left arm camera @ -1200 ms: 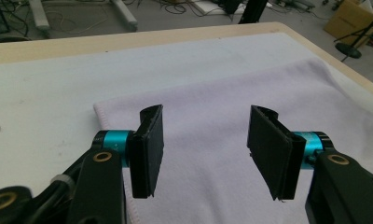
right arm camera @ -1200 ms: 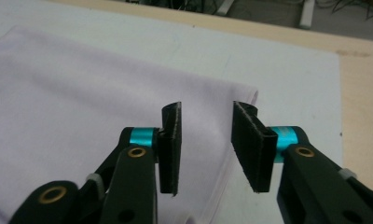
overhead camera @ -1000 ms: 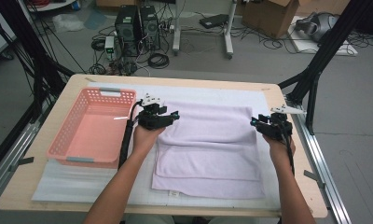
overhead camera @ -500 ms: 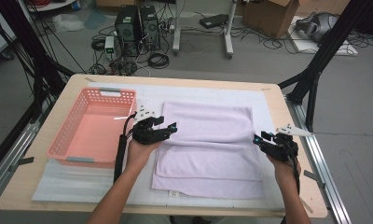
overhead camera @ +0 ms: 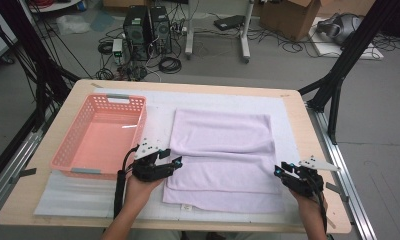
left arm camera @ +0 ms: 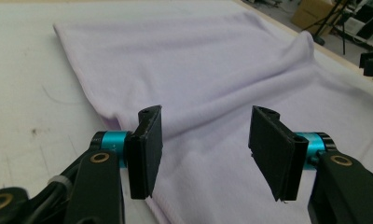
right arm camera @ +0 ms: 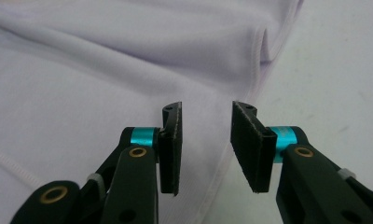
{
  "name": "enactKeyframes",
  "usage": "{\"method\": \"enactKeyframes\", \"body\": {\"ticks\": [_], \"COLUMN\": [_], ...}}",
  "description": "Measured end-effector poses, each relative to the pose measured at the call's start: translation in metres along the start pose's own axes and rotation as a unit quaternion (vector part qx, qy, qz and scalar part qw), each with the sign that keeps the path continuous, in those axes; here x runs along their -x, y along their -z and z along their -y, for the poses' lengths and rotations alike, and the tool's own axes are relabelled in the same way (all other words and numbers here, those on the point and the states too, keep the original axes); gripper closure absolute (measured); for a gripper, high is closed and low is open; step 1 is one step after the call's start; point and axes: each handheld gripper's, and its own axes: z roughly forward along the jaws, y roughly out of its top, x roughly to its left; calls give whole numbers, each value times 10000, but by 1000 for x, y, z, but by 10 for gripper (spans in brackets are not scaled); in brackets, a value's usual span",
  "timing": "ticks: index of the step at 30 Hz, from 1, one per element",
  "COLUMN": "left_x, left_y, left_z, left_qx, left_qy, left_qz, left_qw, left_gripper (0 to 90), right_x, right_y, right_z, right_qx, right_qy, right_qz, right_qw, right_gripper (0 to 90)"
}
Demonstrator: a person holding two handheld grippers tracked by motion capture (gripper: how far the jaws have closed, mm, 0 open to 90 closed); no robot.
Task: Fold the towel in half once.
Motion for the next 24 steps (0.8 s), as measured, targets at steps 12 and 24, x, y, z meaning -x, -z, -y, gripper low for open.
{"method": "enactKeyframes", "body": {"ticks": [12, 24], "left_x": [5, 21], "left_y": [15, 14], "left_z": [37, 42], "left_qx": [-386, -803], "left_qy": [47, -436], "left_qz": [18, -279], "left_qw": [9992, 9954], "left_gripper": [405, 673], "right_x": [-11, -24], "right_y": [24, 25], "right_z": [29, 40], "right_qx": [-208, -418], "right_qy": [122, 351], "right_qz": [-60, -114], "right_qw": [9997, 9984], "right_gripper": [670, 728]}}
